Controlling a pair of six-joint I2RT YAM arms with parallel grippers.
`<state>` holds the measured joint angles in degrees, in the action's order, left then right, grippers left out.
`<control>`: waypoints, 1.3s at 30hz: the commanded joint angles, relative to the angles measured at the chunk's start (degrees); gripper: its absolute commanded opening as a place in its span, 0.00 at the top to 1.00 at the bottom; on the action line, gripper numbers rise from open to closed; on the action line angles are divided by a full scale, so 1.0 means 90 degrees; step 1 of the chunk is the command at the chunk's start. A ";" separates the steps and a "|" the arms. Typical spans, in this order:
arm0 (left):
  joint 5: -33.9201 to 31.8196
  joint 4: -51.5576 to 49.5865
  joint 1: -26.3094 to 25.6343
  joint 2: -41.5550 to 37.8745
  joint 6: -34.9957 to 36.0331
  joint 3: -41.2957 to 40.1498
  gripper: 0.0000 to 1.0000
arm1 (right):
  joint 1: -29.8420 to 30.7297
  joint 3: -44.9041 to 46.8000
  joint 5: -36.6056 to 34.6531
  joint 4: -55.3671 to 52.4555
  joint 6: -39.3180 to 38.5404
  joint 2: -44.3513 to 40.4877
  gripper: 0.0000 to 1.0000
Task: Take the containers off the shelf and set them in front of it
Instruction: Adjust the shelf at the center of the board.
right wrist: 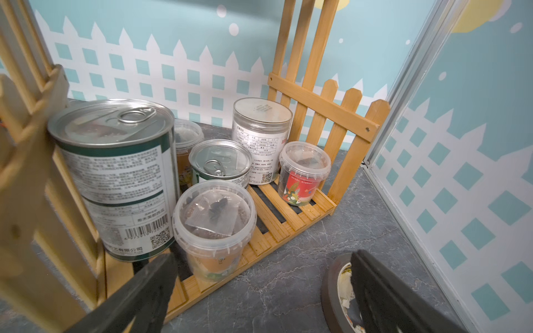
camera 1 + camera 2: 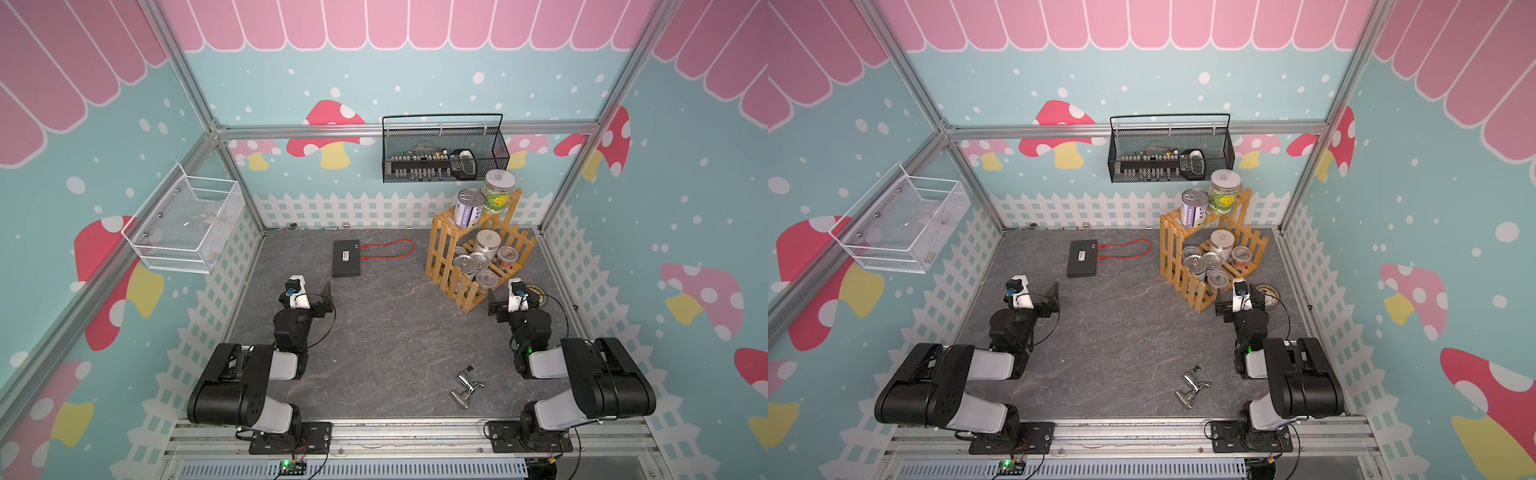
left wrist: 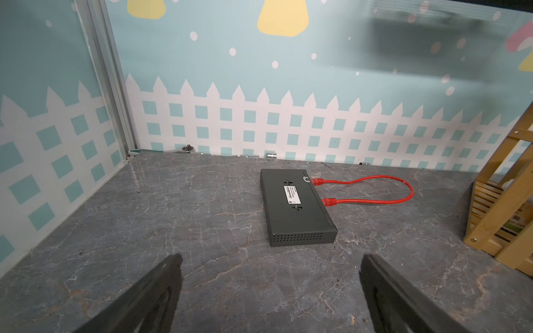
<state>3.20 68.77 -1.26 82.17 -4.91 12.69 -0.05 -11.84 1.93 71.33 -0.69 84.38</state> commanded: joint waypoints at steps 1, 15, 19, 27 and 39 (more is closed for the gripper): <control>-0.0101 -0.0624 -0.0026 -0.0516 0.0077 0.0155 0.01 | -0.0023 -0.0111 0.0280 -0.0394 -0.0108 -0.0570 0.01; 0.0383 -0.4087 -0.0643 -0.2085 -0.1073 0.1809 0.01 | -0.0023 -0.1783 0.3025 -0.3916 0.0170 -0.2499 0.02; 0.1035 -0.4812 -0.0899 -0.2128 -0.1437 0.2270 0.01 | -0.0023 -0.2515 0.3948 -0.4991 -0.0099 -0.2429 0.05; 0.1660 -0.5447 -0.1658 -0.1950 -0.1564 0.2579 0.01 | -0.0018 -0.3420 0.4146 -0.6543 -0.0949 -0.1545 0.12; 0.1946 -0.5365 -0.2192 -0.1373 -0.1550 0.2749 0.01 | 0.0288 -0.3627 0.3667 -0.6995 -0.1407 -0.0683 0.33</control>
<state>19.29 21.10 -20.40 69.30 -18.74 35.18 2.17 -43.20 35.86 9.74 -11.94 78.06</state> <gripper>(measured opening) 0.990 0.681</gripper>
